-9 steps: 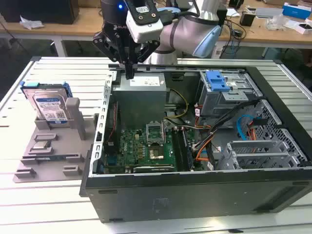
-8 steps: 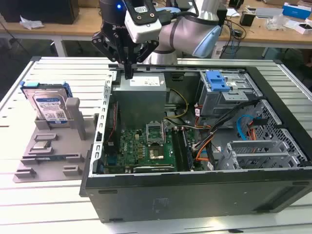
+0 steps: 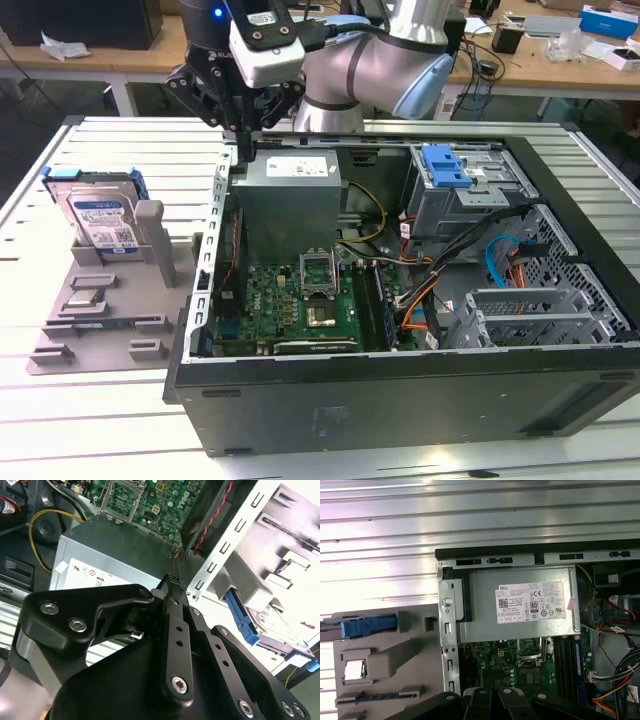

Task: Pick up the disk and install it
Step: 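Reach for the disk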

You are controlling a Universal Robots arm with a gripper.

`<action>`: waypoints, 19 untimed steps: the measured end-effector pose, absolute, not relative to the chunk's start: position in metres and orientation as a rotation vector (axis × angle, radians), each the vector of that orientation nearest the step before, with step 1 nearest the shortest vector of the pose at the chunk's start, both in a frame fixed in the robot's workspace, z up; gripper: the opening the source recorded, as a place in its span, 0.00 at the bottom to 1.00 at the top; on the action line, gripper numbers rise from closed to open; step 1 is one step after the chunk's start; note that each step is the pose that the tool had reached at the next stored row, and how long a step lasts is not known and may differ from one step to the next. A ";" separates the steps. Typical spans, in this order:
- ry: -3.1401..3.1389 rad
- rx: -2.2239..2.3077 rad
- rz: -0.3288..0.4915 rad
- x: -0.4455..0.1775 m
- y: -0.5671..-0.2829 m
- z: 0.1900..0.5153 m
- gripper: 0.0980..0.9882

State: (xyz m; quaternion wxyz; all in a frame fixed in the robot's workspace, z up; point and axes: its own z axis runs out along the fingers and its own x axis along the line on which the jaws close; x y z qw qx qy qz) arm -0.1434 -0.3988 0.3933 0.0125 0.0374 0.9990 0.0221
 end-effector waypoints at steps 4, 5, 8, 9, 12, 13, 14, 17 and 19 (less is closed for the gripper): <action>3.114 0.116 0.069 -0.154 -0.399 0.393 0.00; 3.114 0.116 0.069 -0.155 -0.399 0.393 0.00; 3.114 0.117 0.069 -0.160 -0.399 0.393 0.00; 3.114 0.117 0.069 -0.161 -0.399 0.393 0.00; 3.114 0.117 0.069 -0.166 -0.399 0.393 0.00; 3.114 0.117 0.069 -0.167 -0.399 0.393 0.00; 3.114 0.116 0.069 -0.169 -0.399 0.393 0.00; 3.114 0.117 0.069 -0.180 -0.399 0.393 0.00; 3.114 0.117 0.069 -0.185 -0.399 0.393 0.00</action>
